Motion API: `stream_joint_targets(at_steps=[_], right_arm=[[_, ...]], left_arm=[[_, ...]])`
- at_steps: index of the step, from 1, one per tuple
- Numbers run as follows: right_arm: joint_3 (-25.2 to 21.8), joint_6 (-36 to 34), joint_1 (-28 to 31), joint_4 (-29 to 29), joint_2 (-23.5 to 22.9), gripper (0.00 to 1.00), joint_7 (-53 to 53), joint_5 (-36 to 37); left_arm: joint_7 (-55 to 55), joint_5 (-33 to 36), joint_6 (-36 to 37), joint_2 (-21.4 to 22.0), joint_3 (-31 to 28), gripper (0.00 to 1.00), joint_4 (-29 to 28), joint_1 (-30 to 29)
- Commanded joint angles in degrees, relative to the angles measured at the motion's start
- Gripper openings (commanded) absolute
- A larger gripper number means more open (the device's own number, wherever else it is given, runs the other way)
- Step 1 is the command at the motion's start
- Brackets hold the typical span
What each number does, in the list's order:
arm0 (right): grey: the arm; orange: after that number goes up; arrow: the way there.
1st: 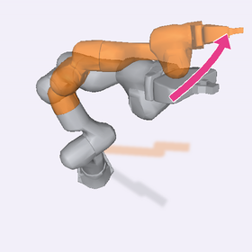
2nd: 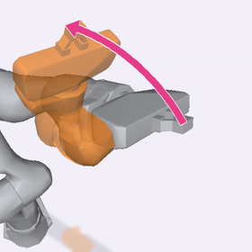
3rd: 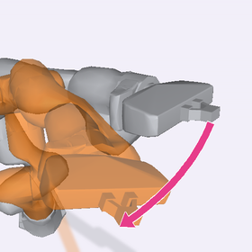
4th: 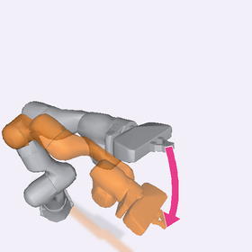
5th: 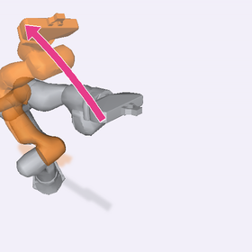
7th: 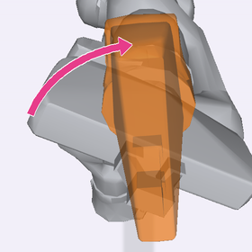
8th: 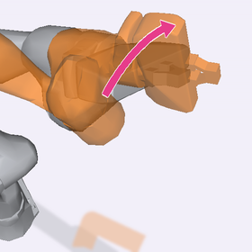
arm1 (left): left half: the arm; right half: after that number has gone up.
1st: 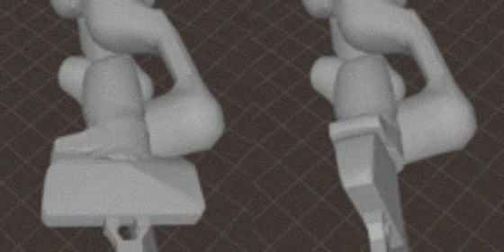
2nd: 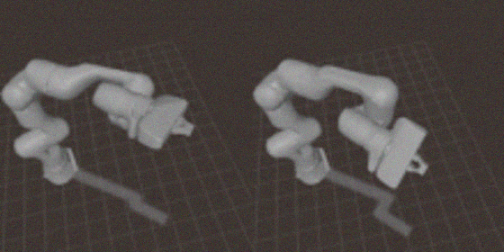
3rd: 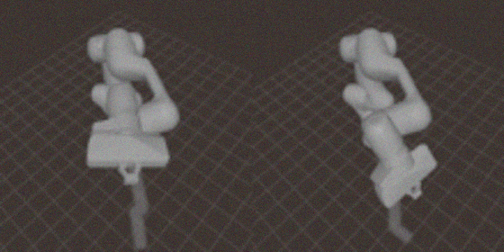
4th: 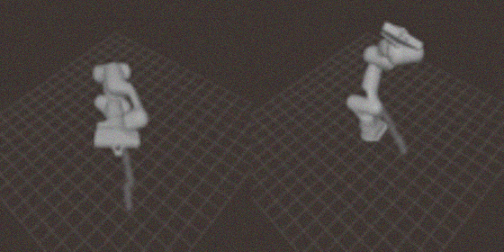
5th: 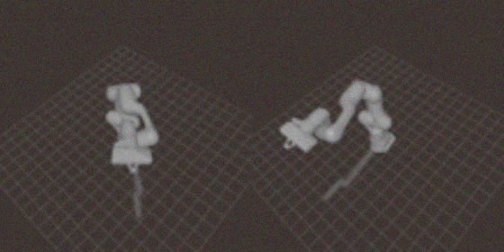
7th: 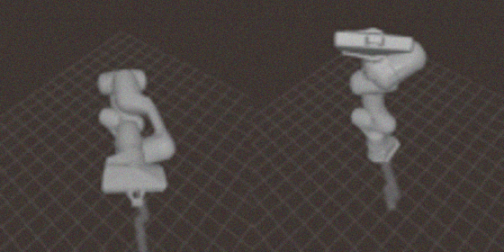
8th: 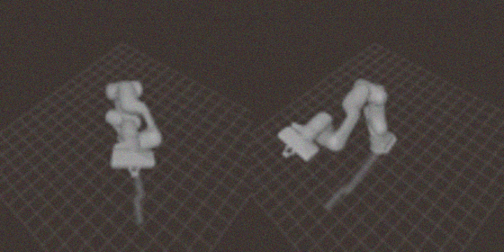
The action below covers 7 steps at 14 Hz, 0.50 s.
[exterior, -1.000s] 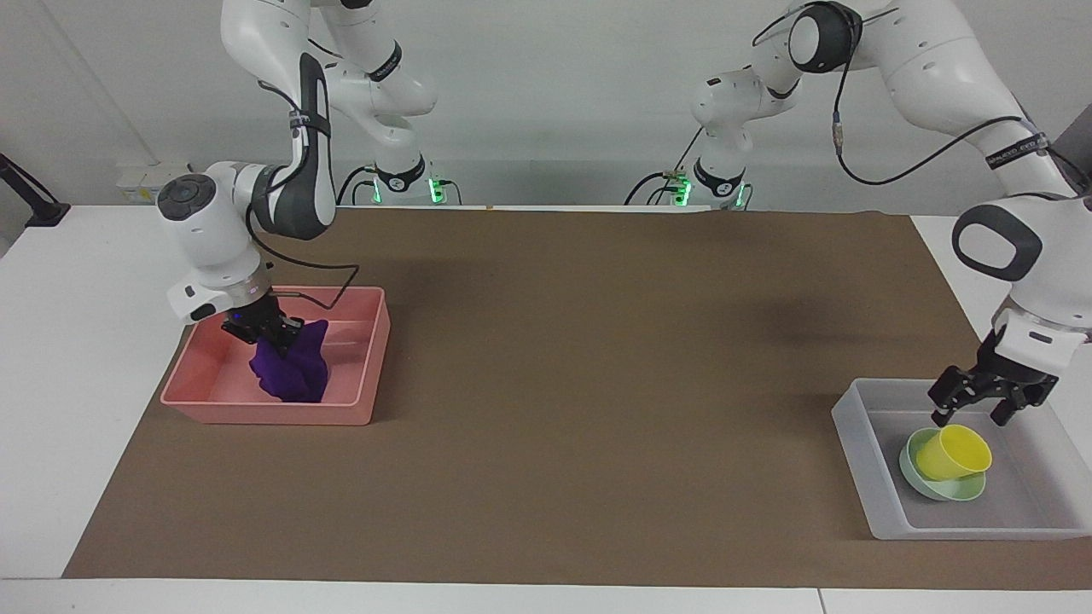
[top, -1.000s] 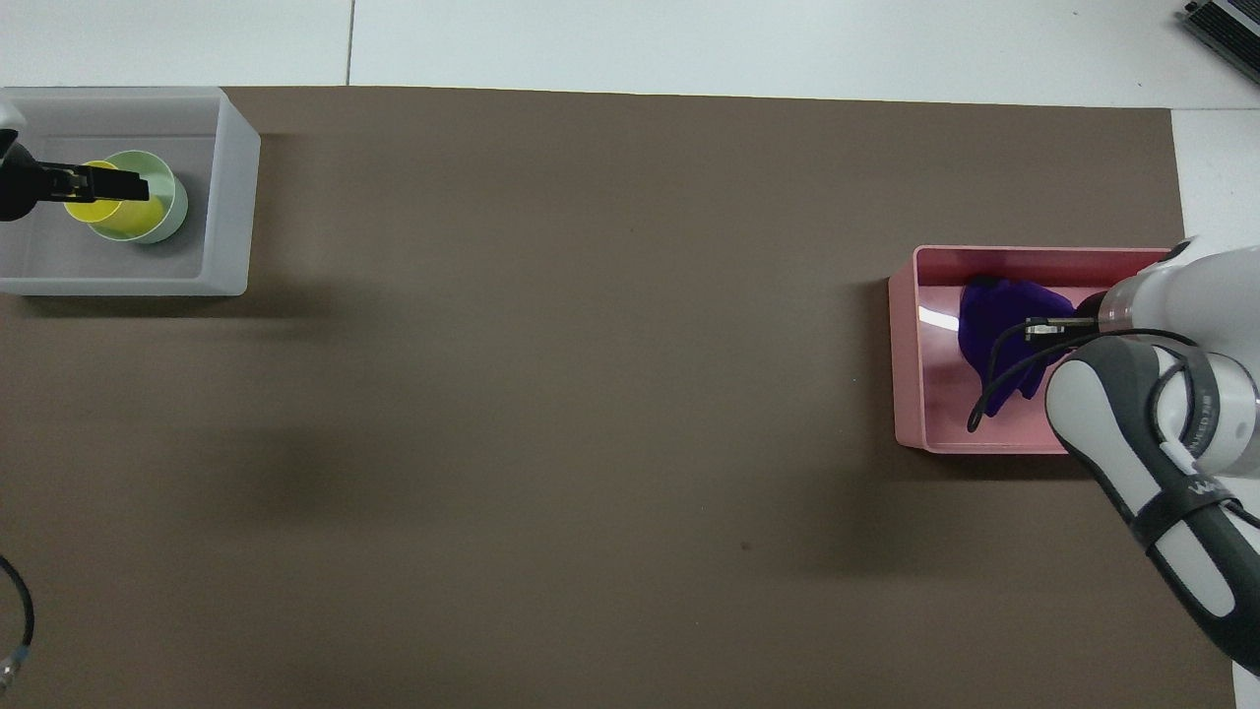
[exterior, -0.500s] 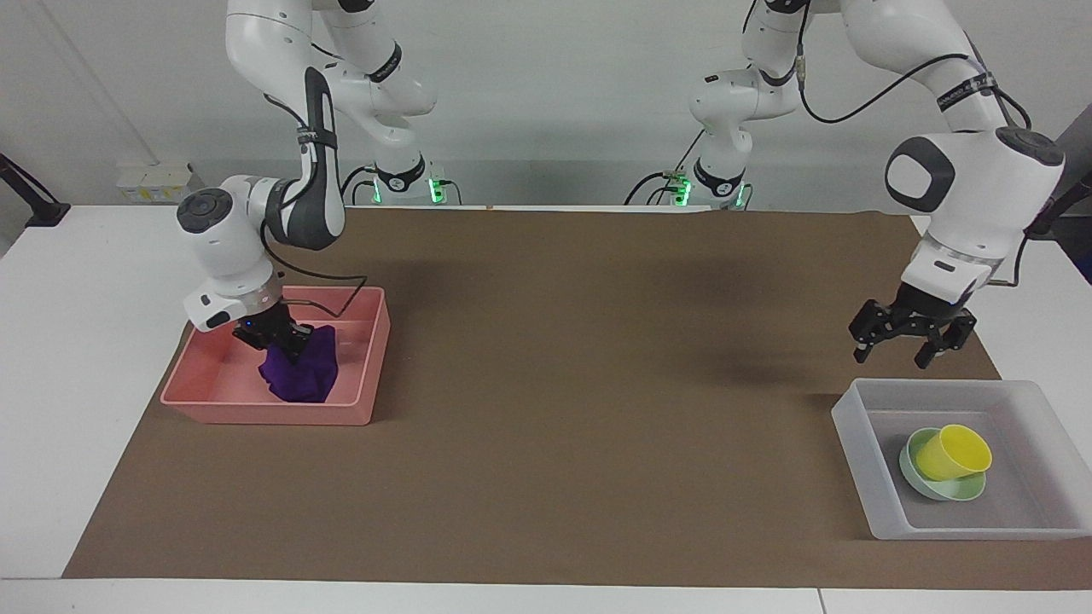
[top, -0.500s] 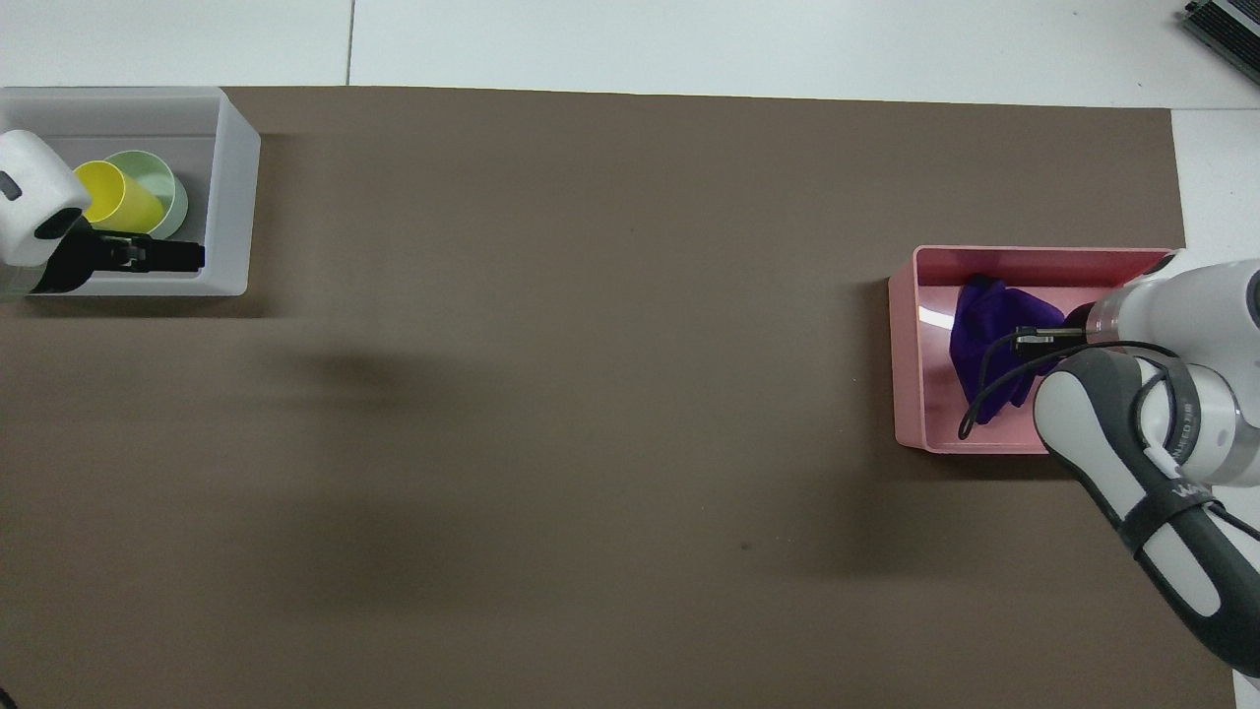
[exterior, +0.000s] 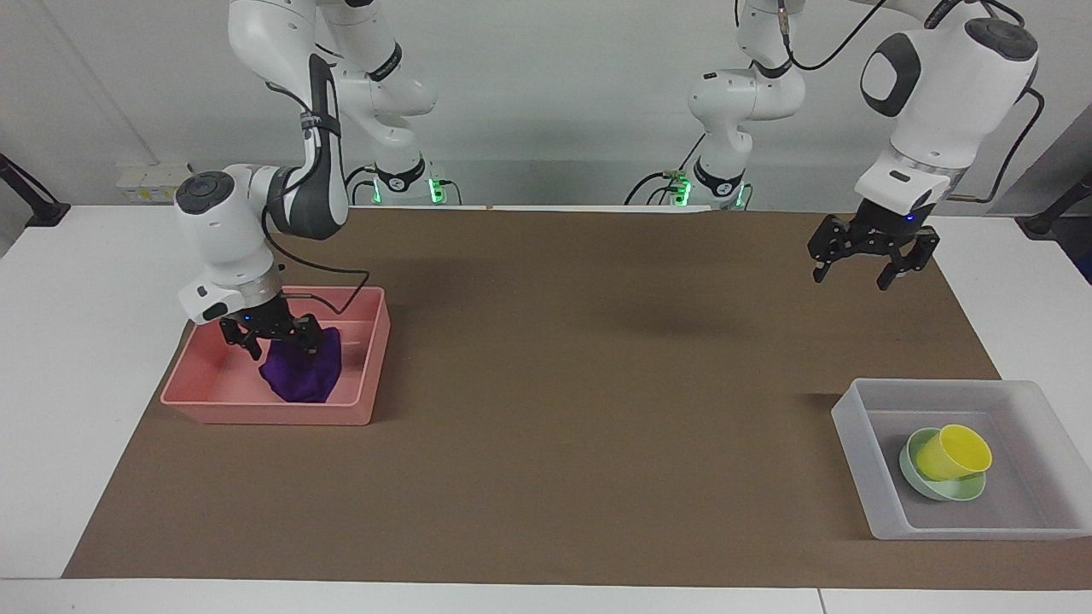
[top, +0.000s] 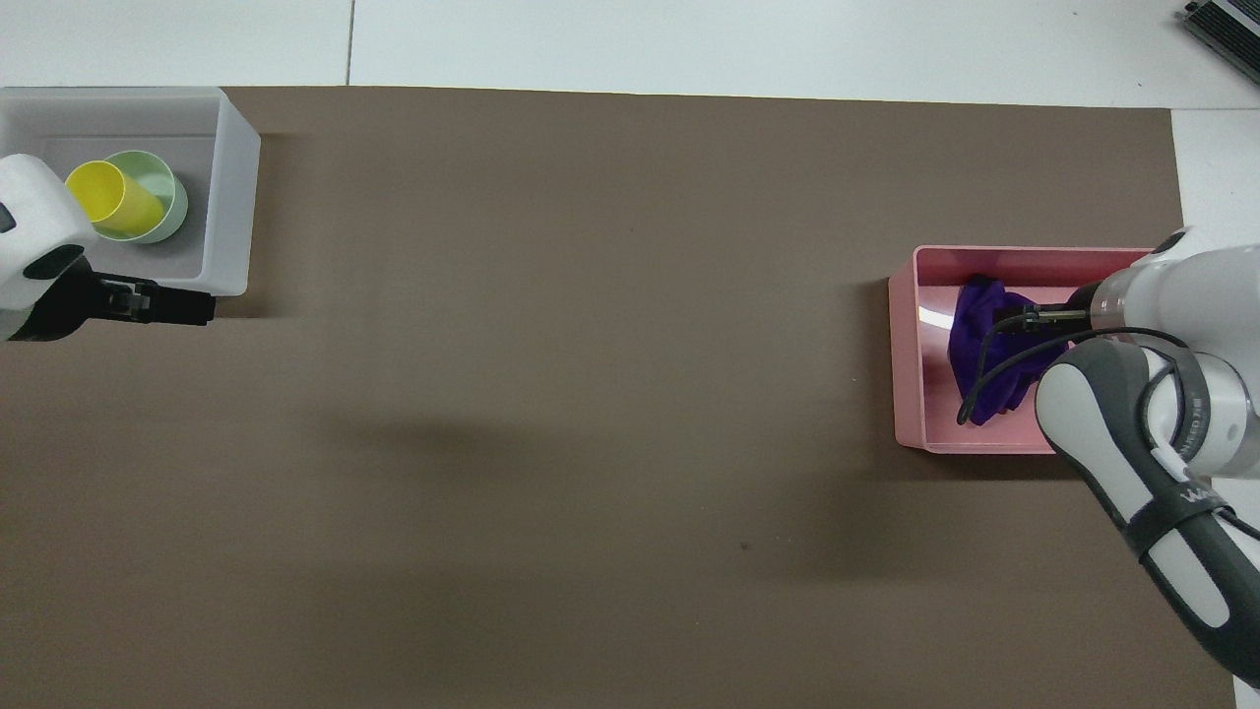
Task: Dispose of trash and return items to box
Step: 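Lower the purple cloth into the pink box and open the right gripper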
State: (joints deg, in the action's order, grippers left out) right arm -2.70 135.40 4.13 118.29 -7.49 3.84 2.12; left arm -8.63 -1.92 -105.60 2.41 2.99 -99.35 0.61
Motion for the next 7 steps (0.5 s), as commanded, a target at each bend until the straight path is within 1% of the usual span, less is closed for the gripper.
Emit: stream_joint_targets(at_steps=[1, 3, 4, 6, 7], right_arm=[[0.3, -5.1, -1.7, -2.0, 2.4, 1.00, -4.1, -0.2], [0.3, -8.2, -5.0, -3.6, 2.7, 1.00, -9.7, -0.2], [0.3, -8.9, -6.3, -3.8, 3.4, 1.00, -12.3, 0.0], [0.3, -10.9, -8.4, -3.9, 4.5, 1.00, -14.9, 0.5], [0.4, -13.1, -8.6, -5.2, 5.2, 1.00, -14.9, 0.7]], left_arm=[[1.2, 1.6, 7.1, -3.9, -0.6, 1.00, 9.0, 0.8], [1.3, 1.5, 8.4, -2.7, -0.6, 1.00, 8.2, 1.1], [1.3, 1.5, 9.7, -1.4, -0.5, 1.00, 6.8, 1.2], [1.7, 1.5, 10.1, 1.6, -0.5, 1.00, 2.7, 1.2], [2.1, 1.5, 8.8, 2.8, -0.5, 1.00, 0.4, 1.2]])
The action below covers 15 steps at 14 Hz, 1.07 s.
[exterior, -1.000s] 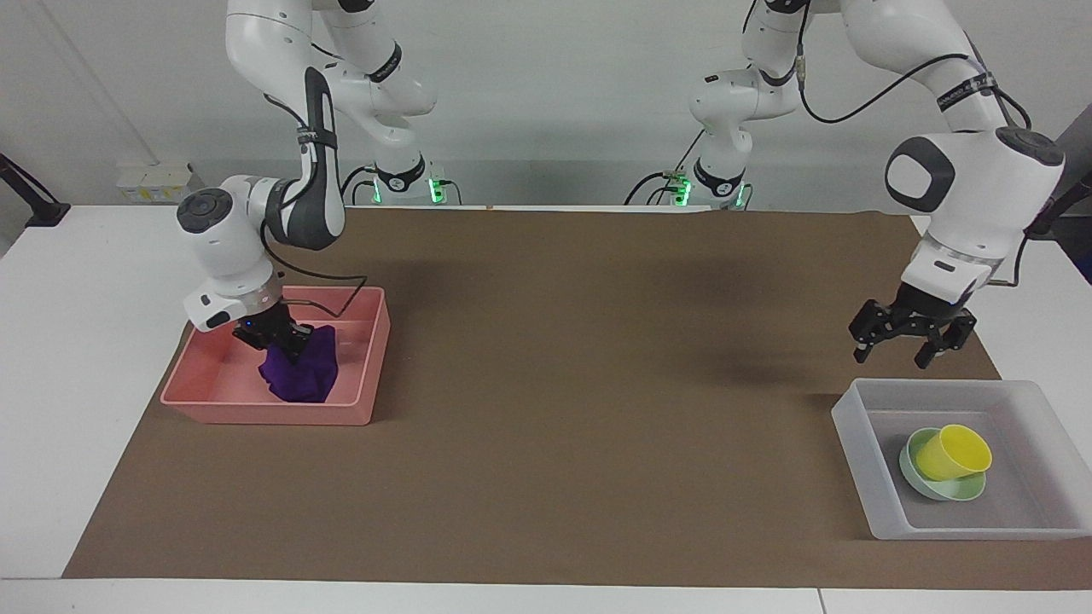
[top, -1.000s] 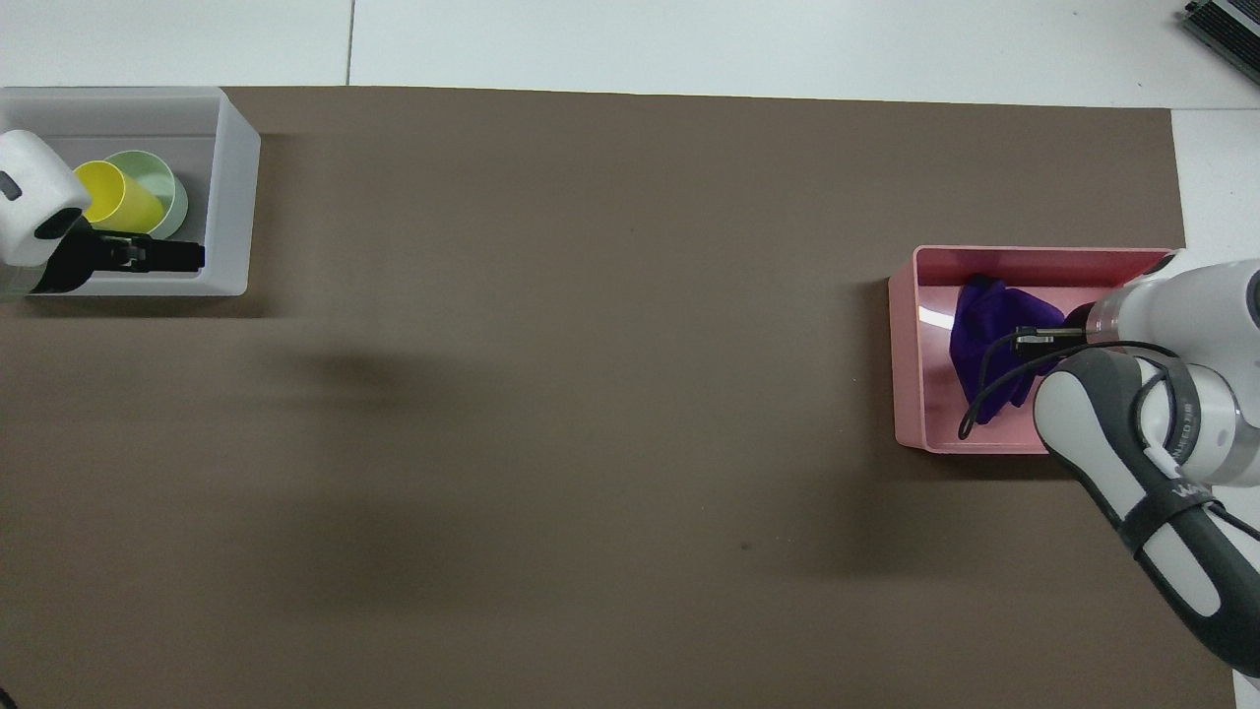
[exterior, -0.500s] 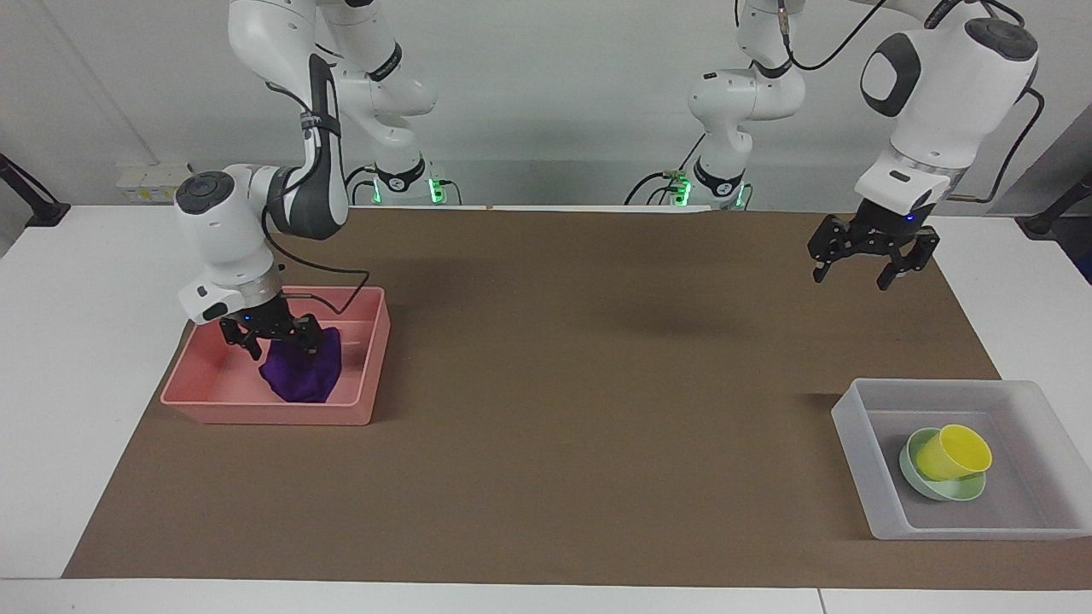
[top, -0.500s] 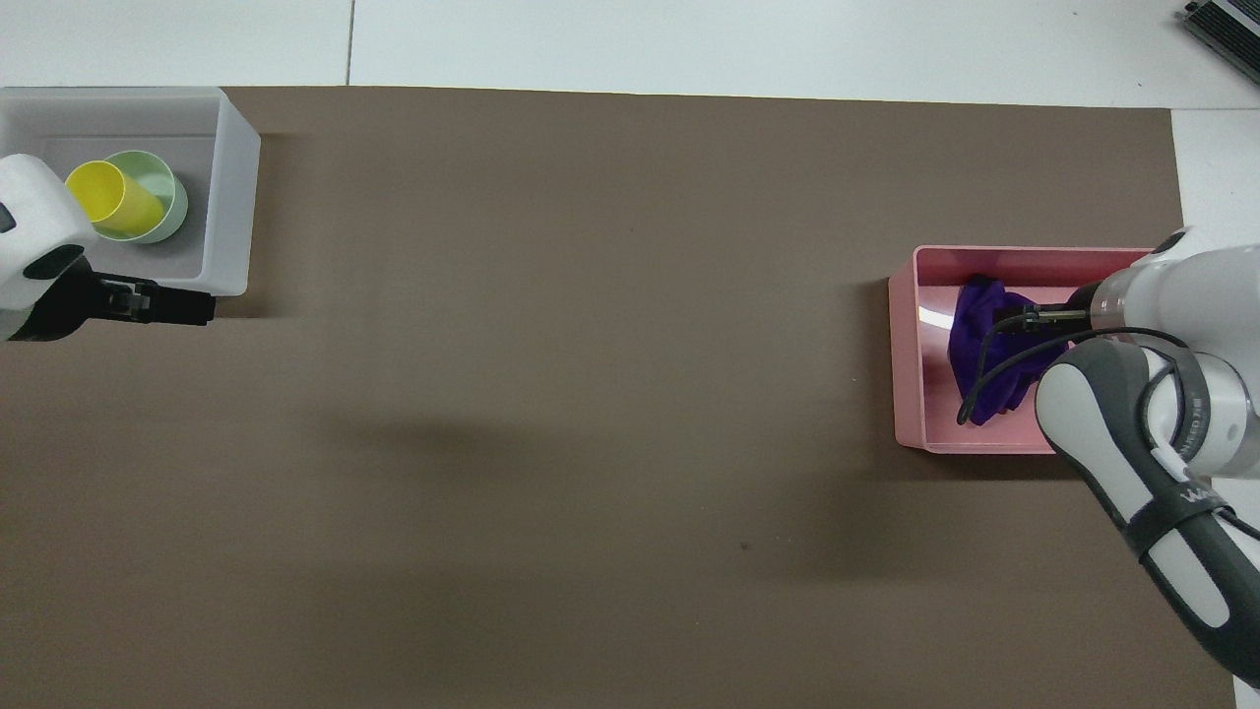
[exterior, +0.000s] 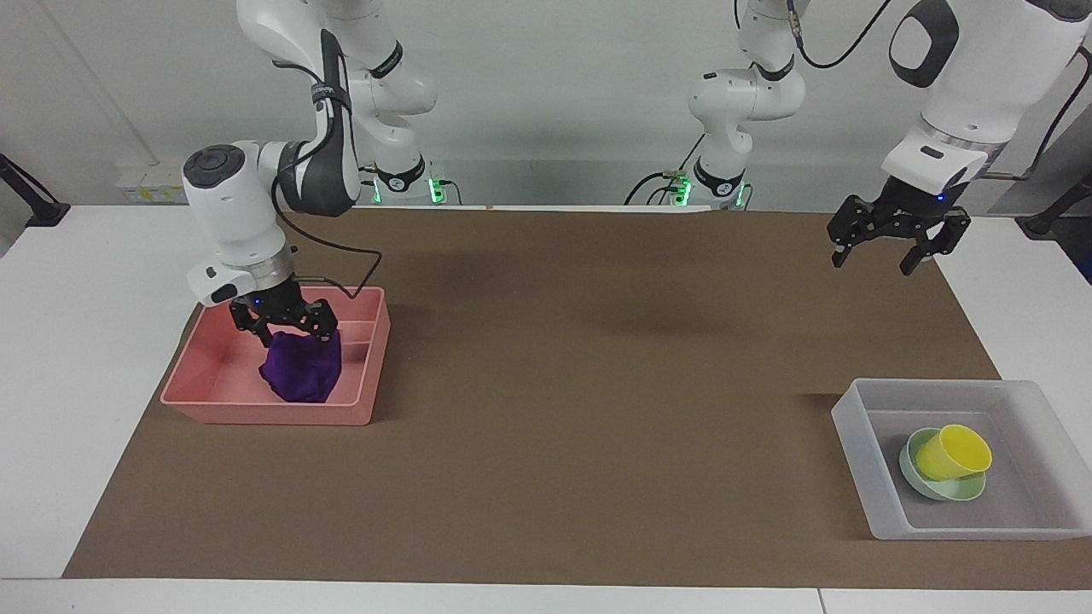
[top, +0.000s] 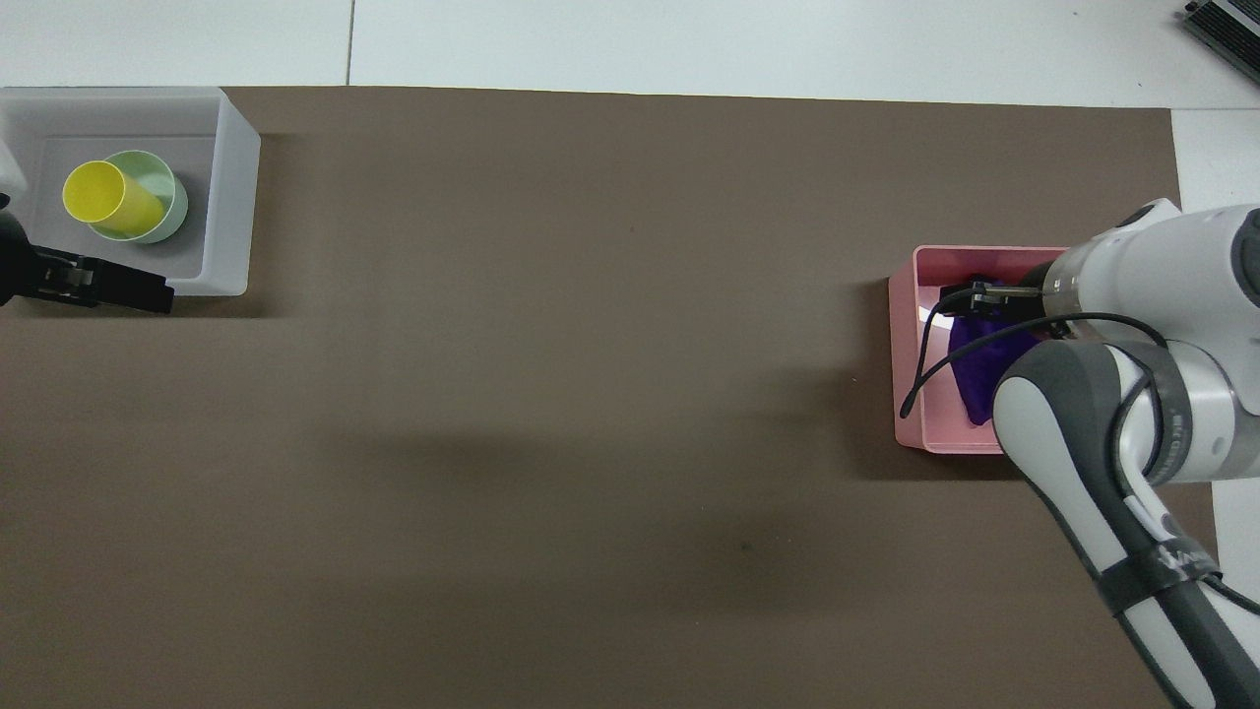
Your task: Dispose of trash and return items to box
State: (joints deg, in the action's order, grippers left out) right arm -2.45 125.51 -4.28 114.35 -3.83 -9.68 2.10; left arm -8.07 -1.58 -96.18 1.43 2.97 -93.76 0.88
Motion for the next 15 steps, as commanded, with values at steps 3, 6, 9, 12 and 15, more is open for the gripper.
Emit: stream_joint_targets(at_steps=[3, 6, 9, 12, 15], right_arm=[[0.1, -16.3, -0.1, -10.7, 2.1, 1.00, -0.9, 0.7], [0.1, -24.1, 0.2, -16.5, 3.2, 1.00, -0.5, 0.1], [-0.2, -29.9, 0.4, -19.9, 5.1, 1.00, 0.1, -0.2], [-0.9, -37.6, 1.0, -26.6, 5.3, 1.00, 4.0, -0.2], [-0.7, -41.8, 1.9, -30.9, 5.2, 1.00, 6.4, 0.8]], left_arm=[[4.1, 1.1, -2.0, 3.6, -0.6, 1.00, -5.2, 0.6], [4.1, 1.3, -2.0, 3.8, -0.6, 1.00, -5.5, 0.1], [5.4, 3.0, -1.9, 3.8, -0.6, 1.00, -5.6, 0.1], [7.8, 3.0, -2.3, 3.8, -0.6, 1.00, -5.7, 0.1], [7.5, 3.0, -3.2, 4.3, -0.7, 1.00, -6.8, 0.1]])
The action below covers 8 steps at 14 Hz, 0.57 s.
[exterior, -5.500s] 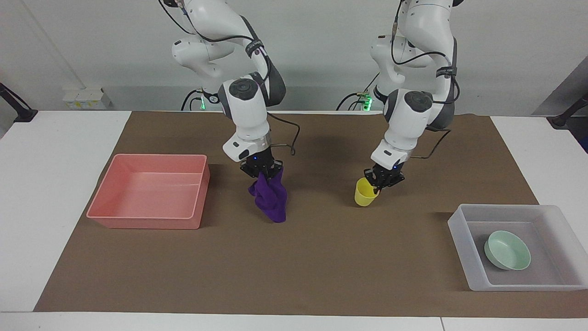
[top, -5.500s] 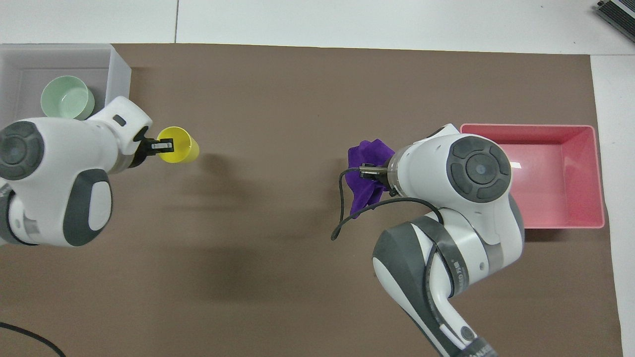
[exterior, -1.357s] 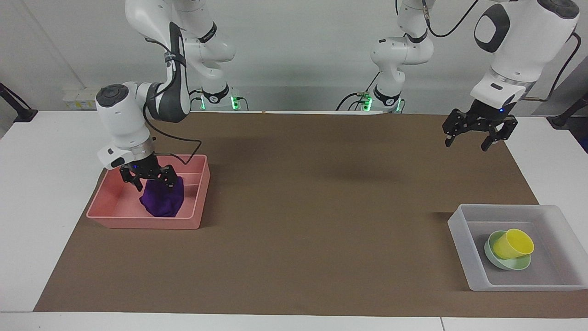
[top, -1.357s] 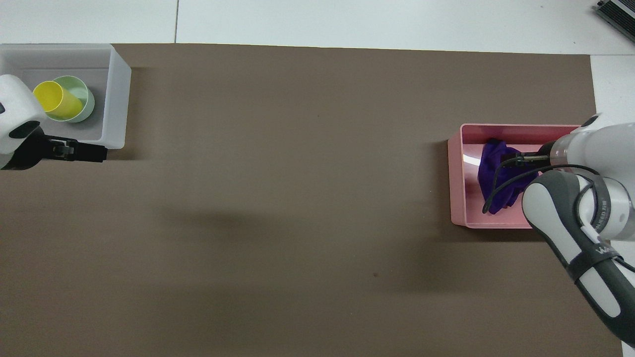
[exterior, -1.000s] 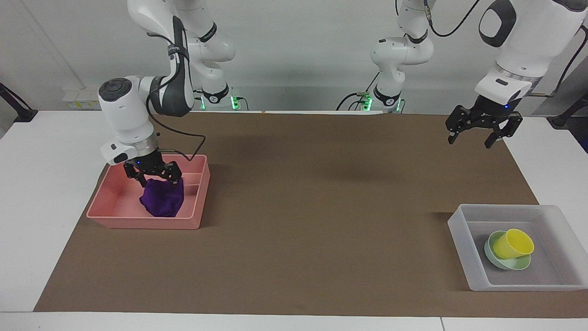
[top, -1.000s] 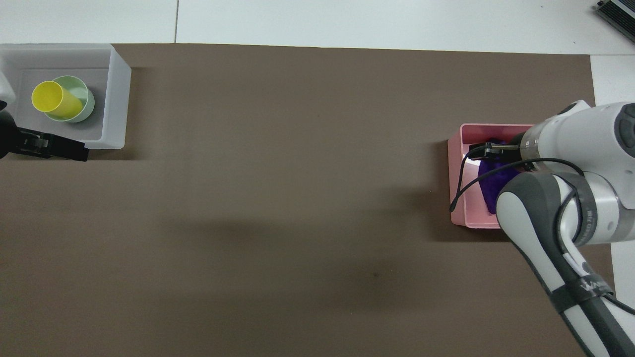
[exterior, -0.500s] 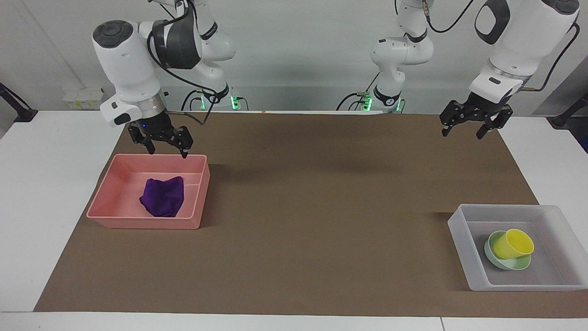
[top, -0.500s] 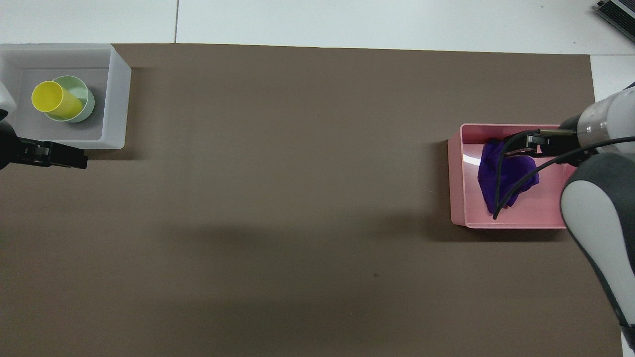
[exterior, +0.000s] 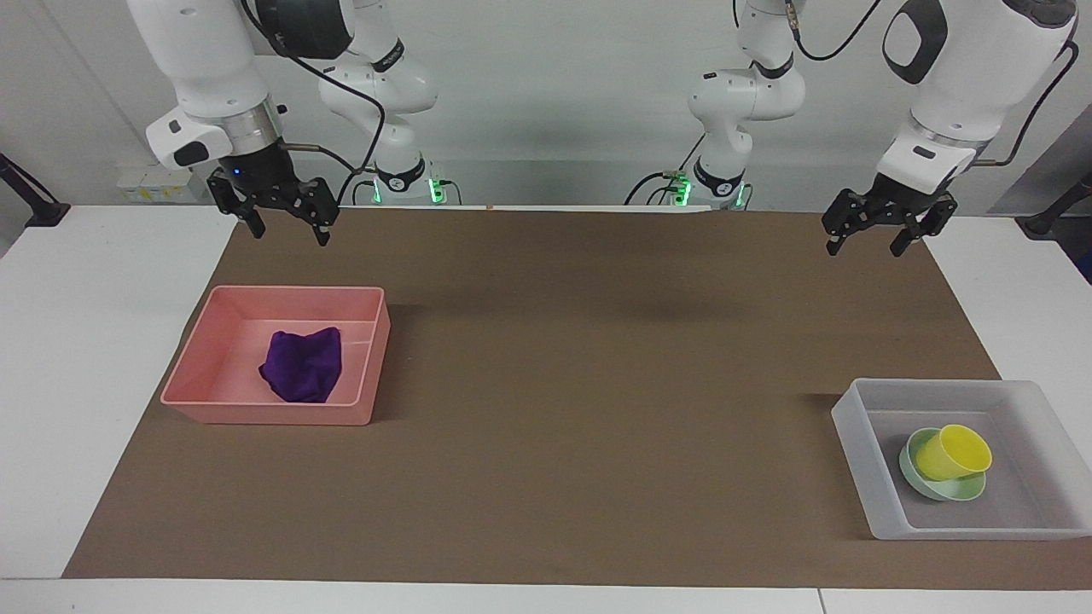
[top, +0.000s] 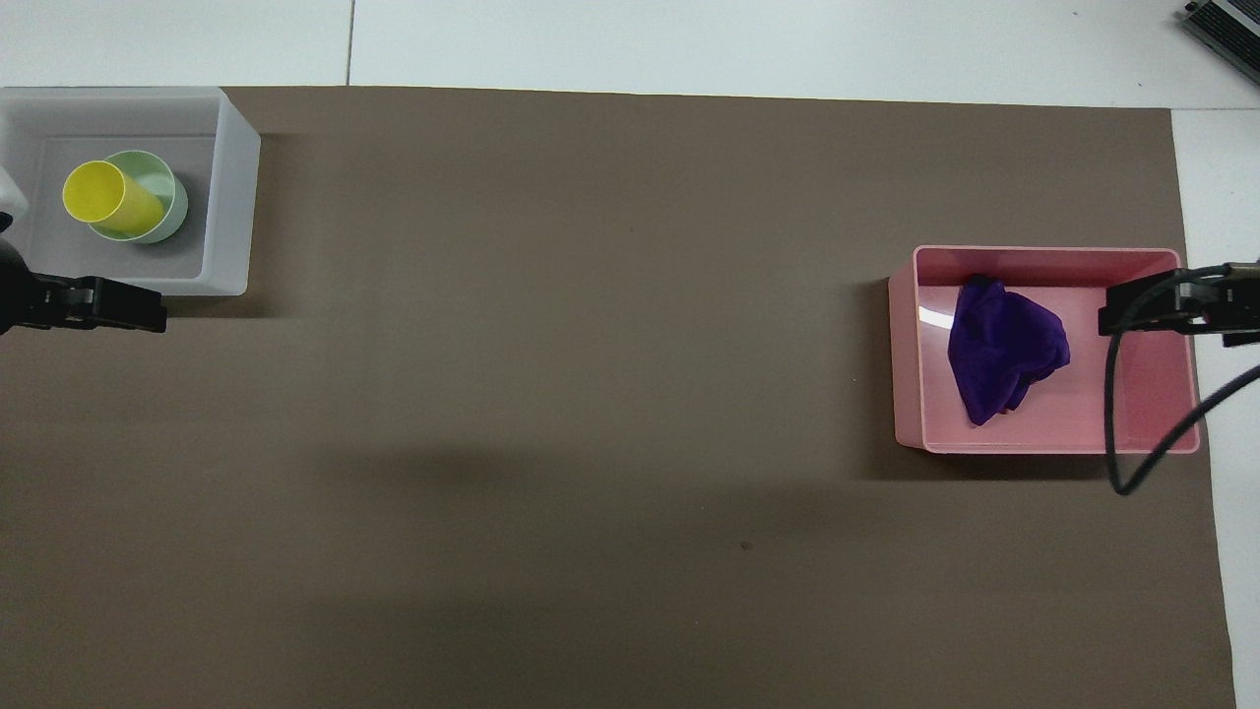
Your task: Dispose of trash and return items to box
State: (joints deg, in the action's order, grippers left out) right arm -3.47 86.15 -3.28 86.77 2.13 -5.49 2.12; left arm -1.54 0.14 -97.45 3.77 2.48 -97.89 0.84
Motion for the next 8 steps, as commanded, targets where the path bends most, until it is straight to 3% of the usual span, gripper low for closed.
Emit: stream_joint_targets(at_steps=[1, 4, 8], right_arm=[[0.2, -2.7, 0.8, -2.8, -0.6, 1.00, 2.2, 0.5], [0.1, -0.2, 1.6, 2.1, 1.0, 1.00, 4.0, -0.1], [0.2, -1.0, 1.6, 2.8, 1.5, 1.00, 4.2, 0.0]], left_arm=[[0.8, 1.4, -2.0, 1.9, -0.2, 1.00, -2.7, 0.1], [0.9, 1.4, -2.0, 1.9, -0.2, 1.00, -2.8, 0.1], [1.0, 1.4, -2.0, 1.9, -0.2, 1.00, -2.8, 0.1]])
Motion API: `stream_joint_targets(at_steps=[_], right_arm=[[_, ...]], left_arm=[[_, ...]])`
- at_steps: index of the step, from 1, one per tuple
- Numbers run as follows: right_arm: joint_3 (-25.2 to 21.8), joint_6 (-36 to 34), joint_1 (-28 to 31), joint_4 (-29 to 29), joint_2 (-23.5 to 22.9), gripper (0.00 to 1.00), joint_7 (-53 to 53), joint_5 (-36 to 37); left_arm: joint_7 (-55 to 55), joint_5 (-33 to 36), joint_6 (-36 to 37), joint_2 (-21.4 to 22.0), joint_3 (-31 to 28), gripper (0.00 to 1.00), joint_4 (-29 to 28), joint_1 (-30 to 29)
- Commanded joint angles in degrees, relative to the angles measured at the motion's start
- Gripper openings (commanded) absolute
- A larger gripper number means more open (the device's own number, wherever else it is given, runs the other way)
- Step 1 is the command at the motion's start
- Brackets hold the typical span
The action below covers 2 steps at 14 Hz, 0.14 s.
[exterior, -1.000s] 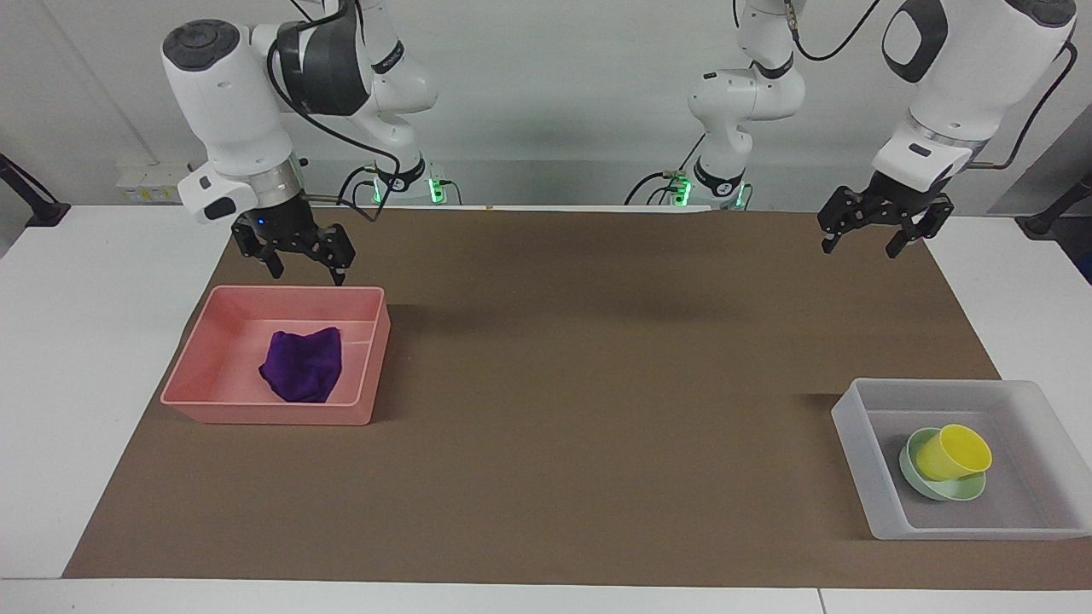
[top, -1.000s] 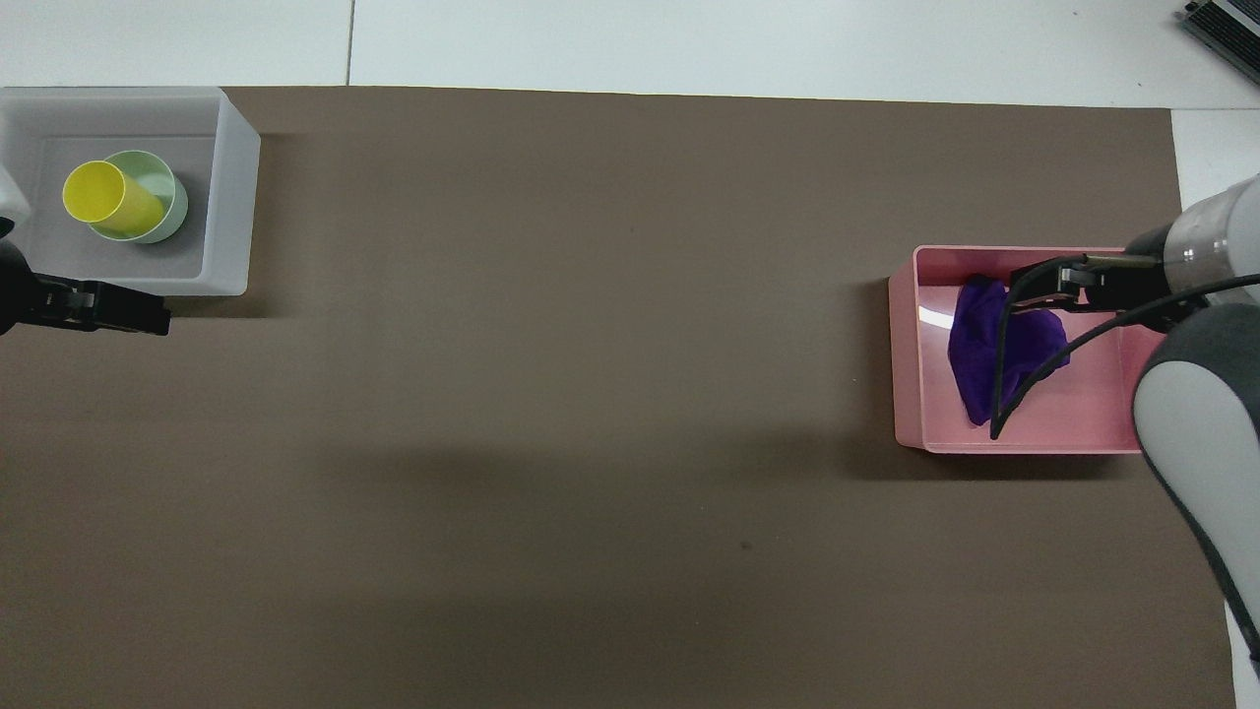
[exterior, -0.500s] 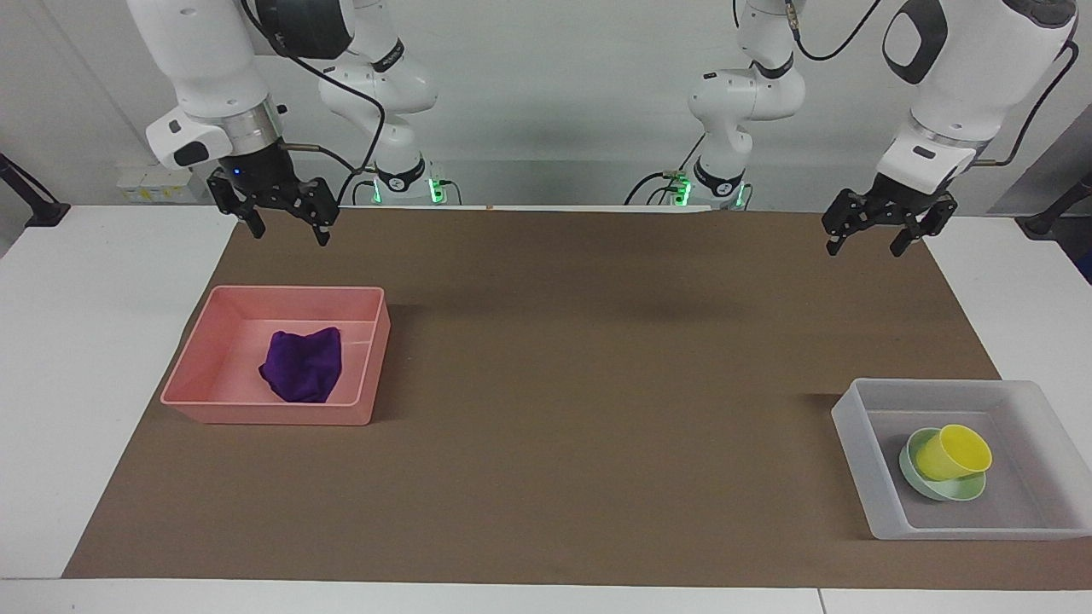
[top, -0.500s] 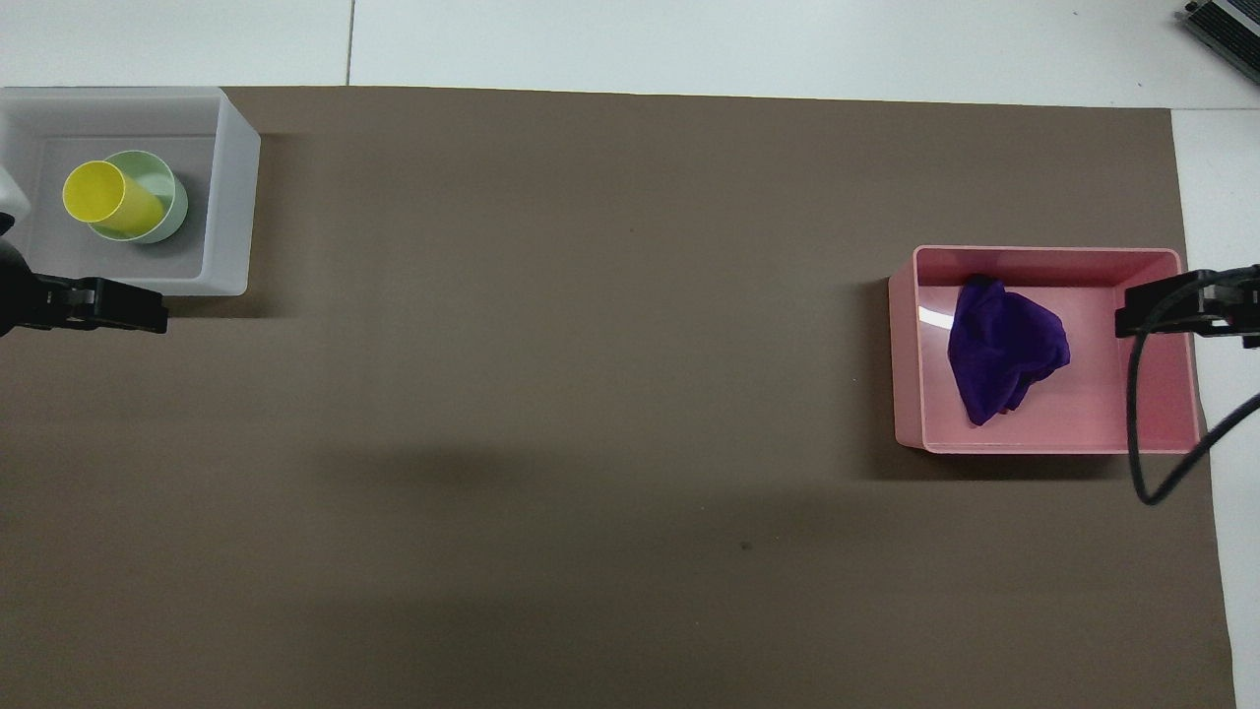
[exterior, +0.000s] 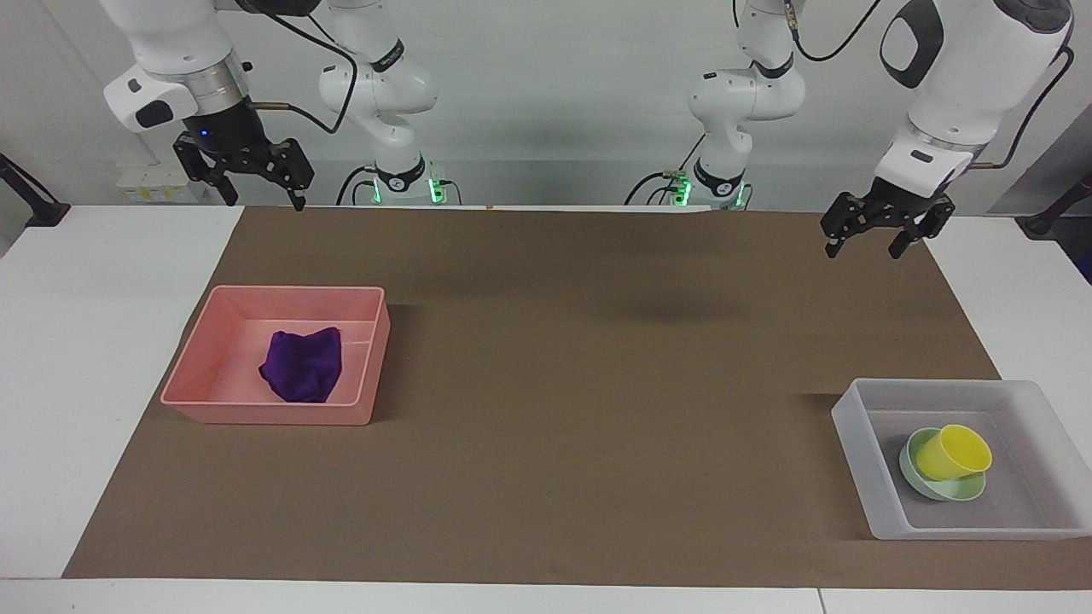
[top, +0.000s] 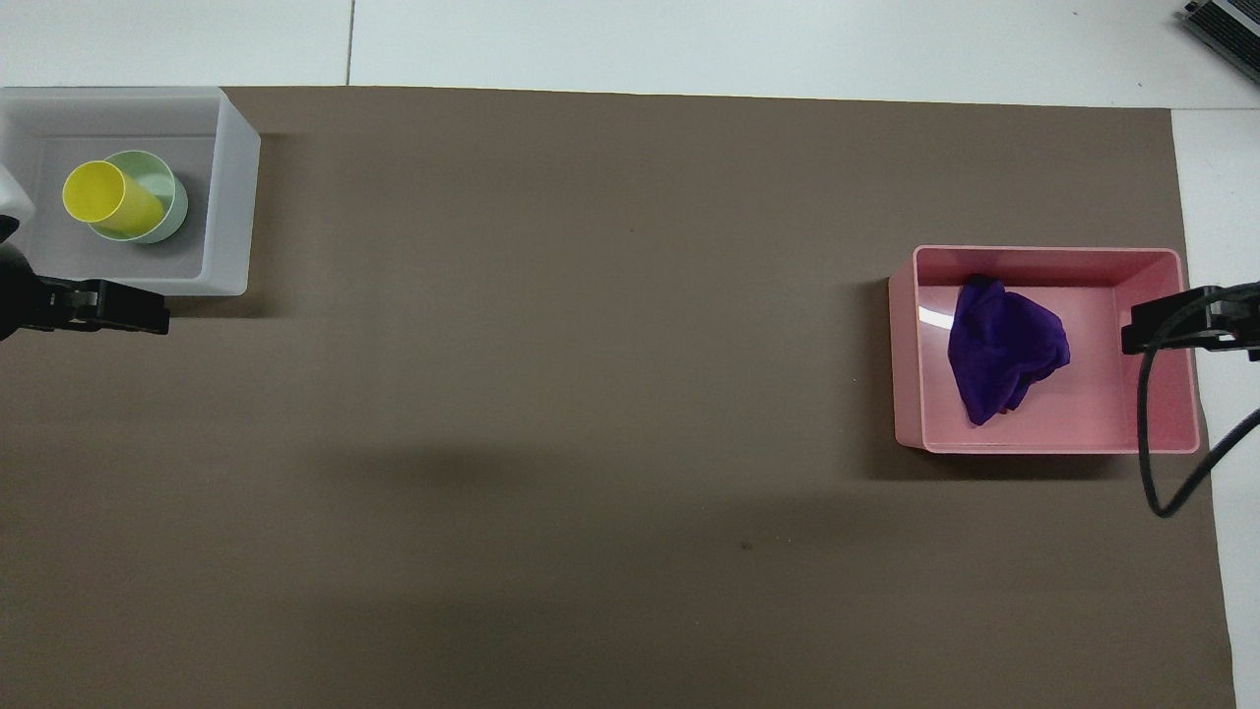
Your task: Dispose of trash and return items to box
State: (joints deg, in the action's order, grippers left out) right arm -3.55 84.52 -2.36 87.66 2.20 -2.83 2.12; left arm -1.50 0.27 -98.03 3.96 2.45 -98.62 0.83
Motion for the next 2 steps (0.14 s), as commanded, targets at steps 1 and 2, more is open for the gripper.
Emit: stream_joint_targets(at_steps=[1, 2], right_arm=[[0.3, 0.8, 0.7, 2.1, 1.5, 1.00, 1.5, 0.0], [0.3, 1.2, 0.7, 2.2, 1.5, 1.00, 1.6, 0.0]], left_arm=[[1.1, 1.2, -1.4, 1.8, -0.2, 1.00, -2.1, 0.1], [1.2, 1.2, -1.4, 1.8, -0.3, 1.00, -2.0, 0.1]])
